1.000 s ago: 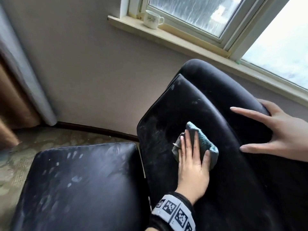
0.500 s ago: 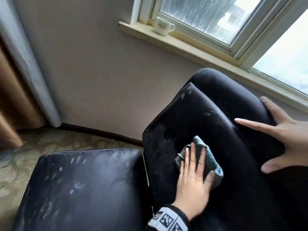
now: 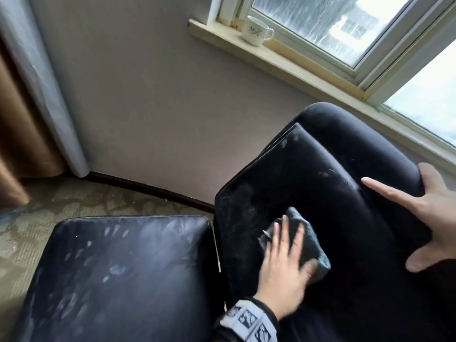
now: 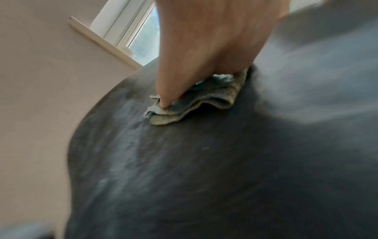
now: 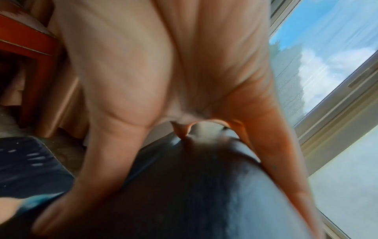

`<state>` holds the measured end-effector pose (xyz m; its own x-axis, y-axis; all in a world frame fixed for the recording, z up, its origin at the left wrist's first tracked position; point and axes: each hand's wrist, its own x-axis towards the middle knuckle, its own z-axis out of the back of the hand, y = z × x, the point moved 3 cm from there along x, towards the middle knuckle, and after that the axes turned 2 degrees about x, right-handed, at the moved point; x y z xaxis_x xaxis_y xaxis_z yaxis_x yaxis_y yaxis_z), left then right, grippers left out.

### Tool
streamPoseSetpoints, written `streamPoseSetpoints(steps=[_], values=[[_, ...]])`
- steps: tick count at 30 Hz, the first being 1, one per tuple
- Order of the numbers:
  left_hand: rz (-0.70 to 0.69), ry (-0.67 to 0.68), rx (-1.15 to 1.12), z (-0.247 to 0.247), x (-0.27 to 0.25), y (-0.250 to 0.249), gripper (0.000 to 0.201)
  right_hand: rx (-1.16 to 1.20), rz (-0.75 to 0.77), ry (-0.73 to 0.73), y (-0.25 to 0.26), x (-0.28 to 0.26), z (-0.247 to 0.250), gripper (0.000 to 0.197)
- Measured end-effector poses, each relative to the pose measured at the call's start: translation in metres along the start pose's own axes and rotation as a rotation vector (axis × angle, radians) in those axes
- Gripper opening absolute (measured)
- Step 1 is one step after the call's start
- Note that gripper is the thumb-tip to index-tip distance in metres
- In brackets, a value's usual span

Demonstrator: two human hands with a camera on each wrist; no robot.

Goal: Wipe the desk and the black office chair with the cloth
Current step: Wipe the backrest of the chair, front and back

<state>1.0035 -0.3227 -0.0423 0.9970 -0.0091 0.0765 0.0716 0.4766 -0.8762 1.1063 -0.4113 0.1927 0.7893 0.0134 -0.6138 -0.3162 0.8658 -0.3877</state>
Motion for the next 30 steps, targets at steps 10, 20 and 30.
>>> streamPoseSetpoints(steps=[10, 20, 30], values=[[0.017, 0.091, -0.104, 0.000, -0.017, -0.029, 0.076, -0.518, -0.140, -0.247, 0.033, -0.040, -0.005, 0.145], [0.320, -0.035, -0.168, 0.022, 0.035, 0.037, 0.132, -0.716, 0.186, -0.014, 0.065, -0.035, 0.009, 0.095], [0.094, -0.006, -0.013, 0.008, 0.000, 0.003, 0.070, -0.275, -0.040, -0.208, 0.102, -0.008, -0.023, 0.081]])
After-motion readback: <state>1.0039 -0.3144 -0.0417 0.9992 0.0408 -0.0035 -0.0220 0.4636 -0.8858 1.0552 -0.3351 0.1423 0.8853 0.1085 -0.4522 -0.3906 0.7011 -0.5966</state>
